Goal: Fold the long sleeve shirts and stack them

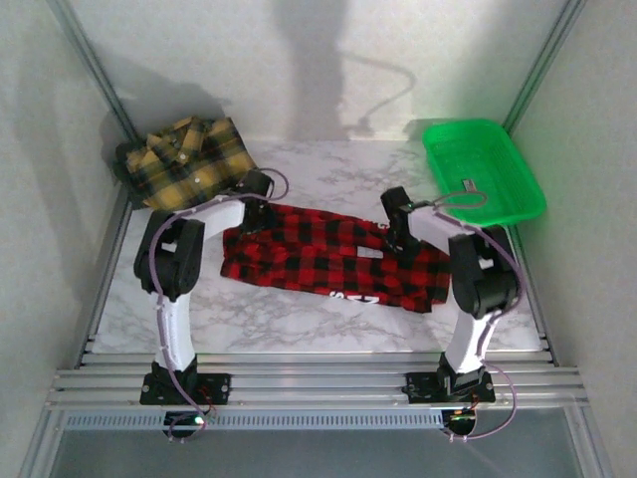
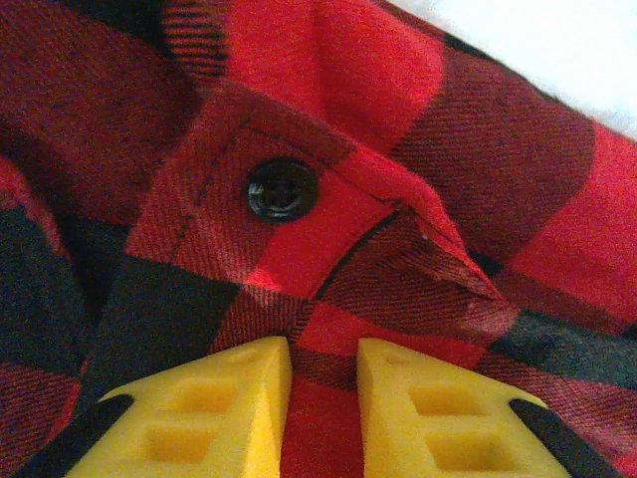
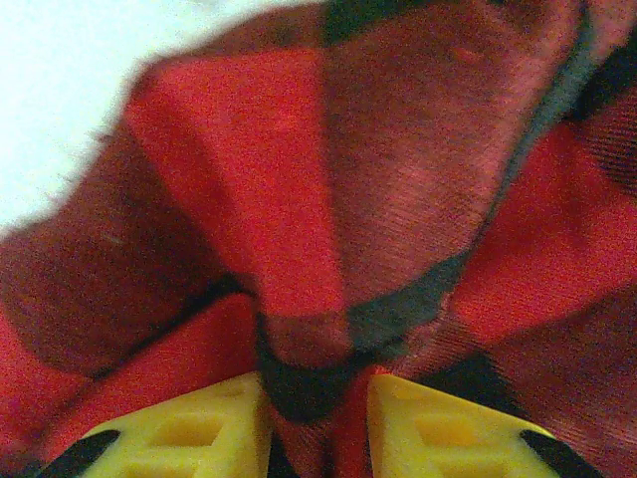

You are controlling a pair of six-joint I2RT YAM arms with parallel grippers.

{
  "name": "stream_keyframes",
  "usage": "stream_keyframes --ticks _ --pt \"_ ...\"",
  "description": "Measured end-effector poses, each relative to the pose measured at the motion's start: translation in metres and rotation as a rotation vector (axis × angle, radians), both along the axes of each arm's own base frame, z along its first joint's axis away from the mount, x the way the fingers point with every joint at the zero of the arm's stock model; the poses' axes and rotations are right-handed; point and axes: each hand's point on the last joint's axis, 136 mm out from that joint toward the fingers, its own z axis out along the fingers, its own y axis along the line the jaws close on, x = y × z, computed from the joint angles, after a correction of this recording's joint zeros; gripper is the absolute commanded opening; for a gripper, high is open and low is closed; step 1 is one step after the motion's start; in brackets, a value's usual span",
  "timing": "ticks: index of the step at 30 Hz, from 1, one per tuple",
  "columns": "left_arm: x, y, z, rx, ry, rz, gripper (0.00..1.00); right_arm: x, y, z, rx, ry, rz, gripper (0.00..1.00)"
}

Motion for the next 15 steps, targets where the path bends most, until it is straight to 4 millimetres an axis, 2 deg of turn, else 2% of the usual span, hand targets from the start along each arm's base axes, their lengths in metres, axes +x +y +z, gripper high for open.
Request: stream_keyframes --ticks 5,7,9,11,13,14,15 --pt "-0.064 0.008 0.0 -0.052 0.045 0.051 0.29 0.079 0.029 -0.001 -0.021 -0.054 -0.017 0.37" --pt "-0.089 0.003 0.0 -0.079 0.068 0.058 0.31 0.106 0.041 0.0 -0.002 -0.095 -0.026 0.41" --pt "-0.112 -0.003 0.0 -0.118 0.088 0.06 0.33 0.139 0.06 0.004 0.06 -0.146 -0.013 0.47" --pt "-0.132 -0.011 0.002 -0.156 0.113 0.055 0.37 0.188 0.097 0.009 0.184 -0.227 0.037 0.5" --pt "-0.142 -0.022 0.004 -0.195 0.137 0.042 0.39 0.237 0.14 0.02 0.332 -0.335 0.117 0.52" --pt "-0.145 -0.028 0.004 -0.215 0.148 0.033 0.4 0.257 0.159 0.024 0.402 -0.394 0.164 0.53" --pt "-0.148 -0.034 0.005 -0.231 0.156 0.022 0.41 0.268 0.171 0.027 0.454 -0.435 0.199 0.55"
